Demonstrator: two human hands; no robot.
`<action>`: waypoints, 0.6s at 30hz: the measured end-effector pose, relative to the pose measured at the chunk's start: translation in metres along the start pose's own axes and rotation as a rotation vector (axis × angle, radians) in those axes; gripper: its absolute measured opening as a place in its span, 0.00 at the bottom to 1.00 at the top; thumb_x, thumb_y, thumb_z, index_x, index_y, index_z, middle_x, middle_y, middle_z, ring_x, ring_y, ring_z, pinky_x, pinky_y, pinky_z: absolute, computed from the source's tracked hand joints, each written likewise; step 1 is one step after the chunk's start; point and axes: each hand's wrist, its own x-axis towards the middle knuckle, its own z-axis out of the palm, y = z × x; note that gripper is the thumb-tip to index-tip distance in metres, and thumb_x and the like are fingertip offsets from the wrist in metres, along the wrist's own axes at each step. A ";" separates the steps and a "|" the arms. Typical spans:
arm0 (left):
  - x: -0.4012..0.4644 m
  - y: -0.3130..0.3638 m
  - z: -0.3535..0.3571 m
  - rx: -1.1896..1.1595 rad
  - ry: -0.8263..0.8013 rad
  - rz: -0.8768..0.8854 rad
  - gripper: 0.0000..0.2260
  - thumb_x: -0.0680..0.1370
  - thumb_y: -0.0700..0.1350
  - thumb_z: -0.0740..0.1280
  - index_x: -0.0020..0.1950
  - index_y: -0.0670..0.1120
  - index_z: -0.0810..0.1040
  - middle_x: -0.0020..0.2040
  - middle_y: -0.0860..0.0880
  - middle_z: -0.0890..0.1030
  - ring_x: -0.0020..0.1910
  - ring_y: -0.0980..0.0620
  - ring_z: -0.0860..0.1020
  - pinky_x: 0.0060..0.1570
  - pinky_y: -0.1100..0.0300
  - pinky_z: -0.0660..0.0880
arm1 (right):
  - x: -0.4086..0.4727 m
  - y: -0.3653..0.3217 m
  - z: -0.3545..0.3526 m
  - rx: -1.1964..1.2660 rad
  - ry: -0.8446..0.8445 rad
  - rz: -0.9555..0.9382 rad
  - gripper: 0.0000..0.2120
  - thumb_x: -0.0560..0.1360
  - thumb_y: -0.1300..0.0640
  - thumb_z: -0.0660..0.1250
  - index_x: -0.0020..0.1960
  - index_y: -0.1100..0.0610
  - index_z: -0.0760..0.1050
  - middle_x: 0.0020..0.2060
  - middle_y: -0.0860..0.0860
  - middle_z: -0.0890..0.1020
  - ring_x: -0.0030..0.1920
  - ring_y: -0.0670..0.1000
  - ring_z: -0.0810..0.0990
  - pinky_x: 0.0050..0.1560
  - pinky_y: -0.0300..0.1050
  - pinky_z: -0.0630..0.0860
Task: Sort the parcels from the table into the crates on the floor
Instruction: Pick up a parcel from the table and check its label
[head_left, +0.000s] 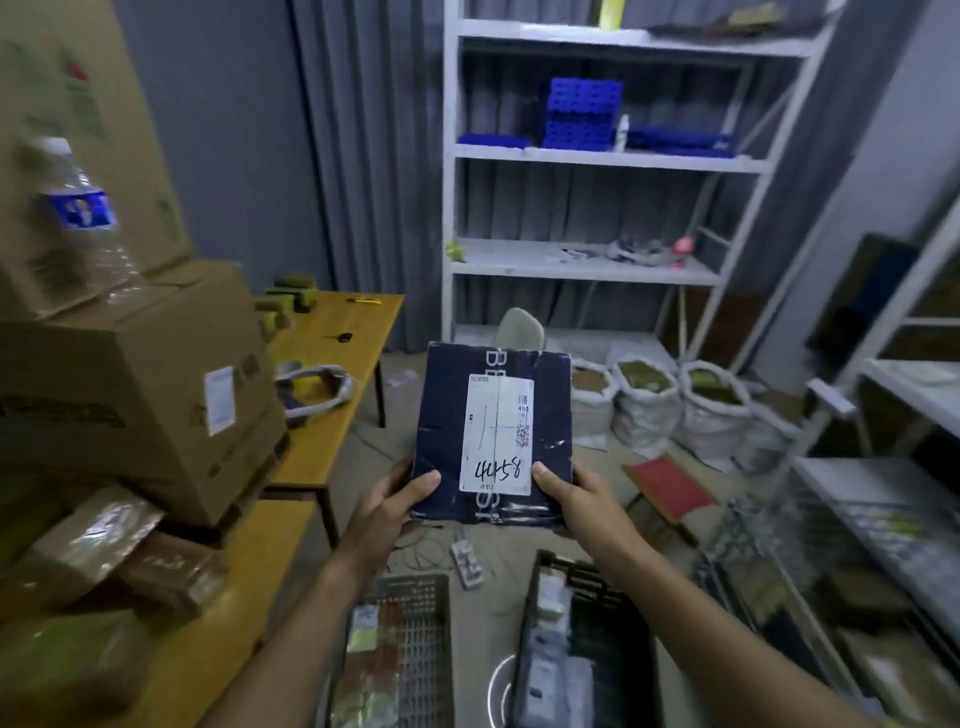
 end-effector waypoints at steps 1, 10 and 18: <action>0.006 -0.005 0.022 -0.010 -0.037 -0.007 0.16 0.79 0.45 0.69 0.67 0.51 0.78 0.59 0.50 0.85 0.57 0.51 0.83 0.47 0.62 0.81 | -0.005 0.005 -0.022 0.001 0.031 0.005 0.09 0.82 0.49 0.66 0.61 0.44 0.79 0.53 0.44 0.87 0.50 0.45 0.86 0.47 0.41 0.77; 0.059 -0.051 0.149 0.073 -0.350 -0.082 0.18 0.80 0.44 0.68 0.70 0.51 0.74 0.62 0.51 0.83 0.59 0.51 0.82 0.54 0.59 0.80 | -0.023 0.067 -0.149 0.083 0.280 0.116 0.10 0.82 0.55 0.66 0.62 0.49 0.79 0.53 0.46 0.87 0.47 0.42 0.86 0.40 0.34 0.78; 0.129 -0.122 0.177 0.193 -0.456 -0.239 0.14 0.78 0.42 0.72 0.63 0.53 0.78 0.54 0.54 0.86 0.52 0.57 0.84 0.47 0.64 0.80 | 0.025 0.141 -0.176 0.084 0.344 0.298 0.10 0.82 0.56 0.66 0.63 0.48 0.79 0.54 0.45 0.87 0.53 0.46 0.86 0.50 0.42 0.80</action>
